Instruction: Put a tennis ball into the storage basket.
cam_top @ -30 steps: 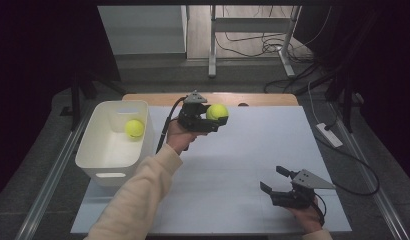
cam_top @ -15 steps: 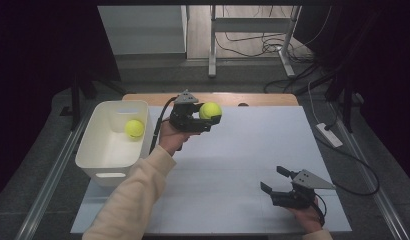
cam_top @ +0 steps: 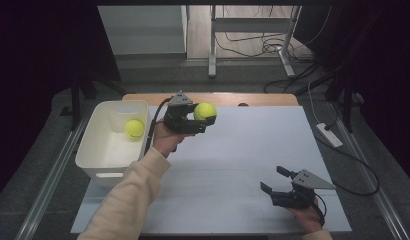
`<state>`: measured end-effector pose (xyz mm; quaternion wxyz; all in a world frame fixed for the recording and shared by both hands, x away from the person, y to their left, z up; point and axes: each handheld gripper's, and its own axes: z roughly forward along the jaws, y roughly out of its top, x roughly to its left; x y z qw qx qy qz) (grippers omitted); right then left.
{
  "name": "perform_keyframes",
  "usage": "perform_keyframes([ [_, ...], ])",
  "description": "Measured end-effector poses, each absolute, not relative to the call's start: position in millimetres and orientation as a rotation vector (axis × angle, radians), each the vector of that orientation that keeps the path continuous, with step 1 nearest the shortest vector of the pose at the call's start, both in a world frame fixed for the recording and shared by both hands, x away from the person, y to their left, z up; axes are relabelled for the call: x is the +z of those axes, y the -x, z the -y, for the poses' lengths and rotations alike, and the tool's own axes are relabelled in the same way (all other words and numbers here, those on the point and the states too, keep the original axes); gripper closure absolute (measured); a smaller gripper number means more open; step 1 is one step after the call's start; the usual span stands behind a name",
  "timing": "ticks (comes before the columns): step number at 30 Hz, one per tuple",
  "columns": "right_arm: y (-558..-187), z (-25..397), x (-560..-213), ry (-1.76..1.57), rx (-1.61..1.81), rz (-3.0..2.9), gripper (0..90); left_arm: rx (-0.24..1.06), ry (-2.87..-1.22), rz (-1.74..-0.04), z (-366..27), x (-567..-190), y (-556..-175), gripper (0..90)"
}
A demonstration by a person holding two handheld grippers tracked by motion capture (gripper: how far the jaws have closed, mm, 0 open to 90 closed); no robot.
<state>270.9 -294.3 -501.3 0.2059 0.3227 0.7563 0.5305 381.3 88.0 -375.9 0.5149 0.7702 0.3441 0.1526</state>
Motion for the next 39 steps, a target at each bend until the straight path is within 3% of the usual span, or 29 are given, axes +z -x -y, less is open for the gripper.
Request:
perform_keyframes([
  [39, -271, 292, -501, -0.888, 1.476, -2.109, 14.7, 0.45, -1.758, -0.921, -155, -373, -355, 27.0],
])
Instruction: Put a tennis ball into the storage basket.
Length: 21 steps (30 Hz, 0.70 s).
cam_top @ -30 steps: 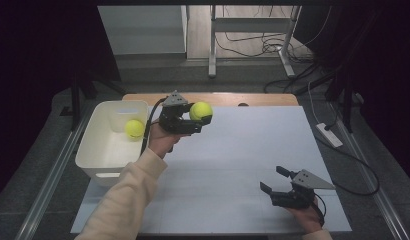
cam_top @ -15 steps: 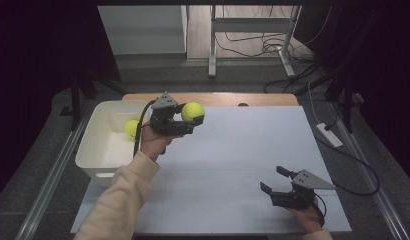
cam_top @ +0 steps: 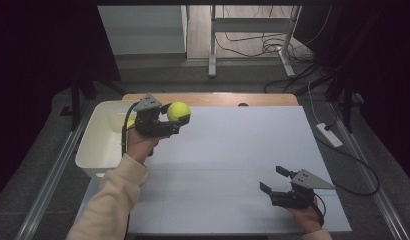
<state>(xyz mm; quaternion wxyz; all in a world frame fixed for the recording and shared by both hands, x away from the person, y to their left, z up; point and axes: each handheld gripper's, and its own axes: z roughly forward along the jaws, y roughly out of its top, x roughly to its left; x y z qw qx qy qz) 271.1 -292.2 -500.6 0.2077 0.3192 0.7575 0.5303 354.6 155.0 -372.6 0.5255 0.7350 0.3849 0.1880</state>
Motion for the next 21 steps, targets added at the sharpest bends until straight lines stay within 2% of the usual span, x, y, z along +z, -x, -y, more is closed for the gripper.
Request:
perform_keyframes([
  [21, -272, 291, -500, -0.885, 1.478, -2.112, 14.7, 0.495, -1.725, -0.986, -186, -371, -348, 27.0],
])
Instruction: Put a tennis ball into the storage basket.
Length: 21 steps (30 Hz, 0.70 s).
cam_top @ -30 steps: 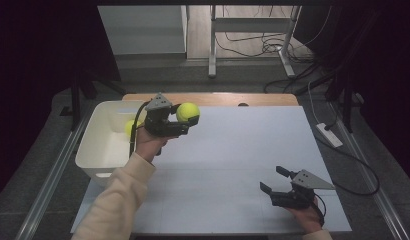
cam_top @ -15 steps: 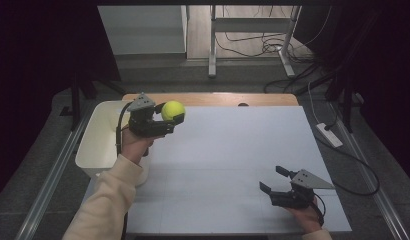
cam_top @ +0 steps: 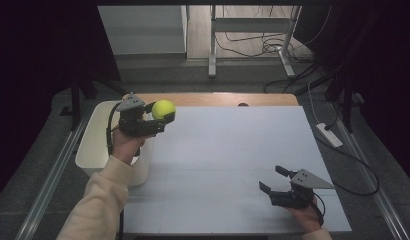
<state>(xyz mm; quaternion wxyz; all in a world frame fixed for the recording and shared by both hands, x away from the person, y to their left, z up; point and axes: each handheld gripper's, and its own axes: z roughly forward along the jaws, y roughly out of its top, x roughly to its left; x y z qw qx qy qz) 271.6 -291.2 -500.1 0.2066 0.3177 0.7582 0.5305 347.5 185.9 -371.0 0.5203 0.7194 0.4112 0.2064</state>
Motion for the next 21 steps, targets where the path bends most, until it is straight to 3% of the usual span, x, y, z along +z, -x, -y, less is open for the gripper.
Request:
perform_keyframes([
  [21, -272, 290, -500, -0.883, 1.478, -2.114, 14.7, 0.535, -1.691, -1.053, -215, -373, -340, 27.0],
])
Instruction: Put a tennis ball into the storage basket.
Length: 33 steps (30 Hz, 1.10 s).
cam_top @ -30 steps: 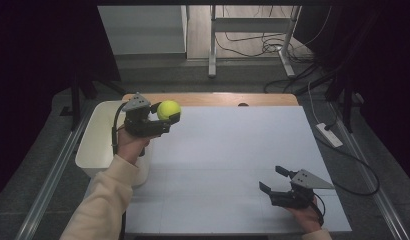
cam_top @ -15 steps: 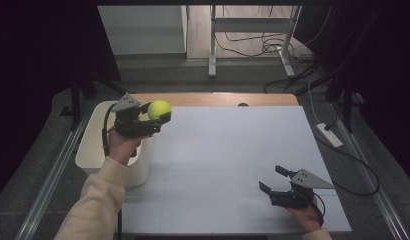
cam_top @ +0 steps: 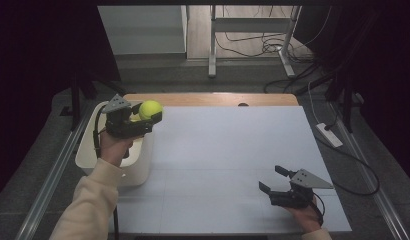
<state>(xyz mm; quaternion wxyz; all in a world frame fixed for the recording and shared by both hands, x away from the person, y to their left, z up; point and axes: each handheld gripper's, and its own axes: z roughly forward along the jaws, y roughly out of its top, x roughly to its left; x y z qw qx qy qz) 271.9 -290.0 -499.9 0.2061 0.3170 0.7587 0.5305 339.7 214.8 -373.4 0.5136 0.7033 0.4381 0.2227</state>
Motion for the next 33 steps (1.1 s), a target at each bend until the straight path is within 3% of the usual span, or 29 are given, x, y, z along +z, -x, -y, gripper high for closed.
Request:
perform_keyframes([
  [33, -272, 288, -500, -0.876, 1.474, -2.119, 14.7, 0.59, -1.65, -1.183, -260, -384, -333, 27.0],
])
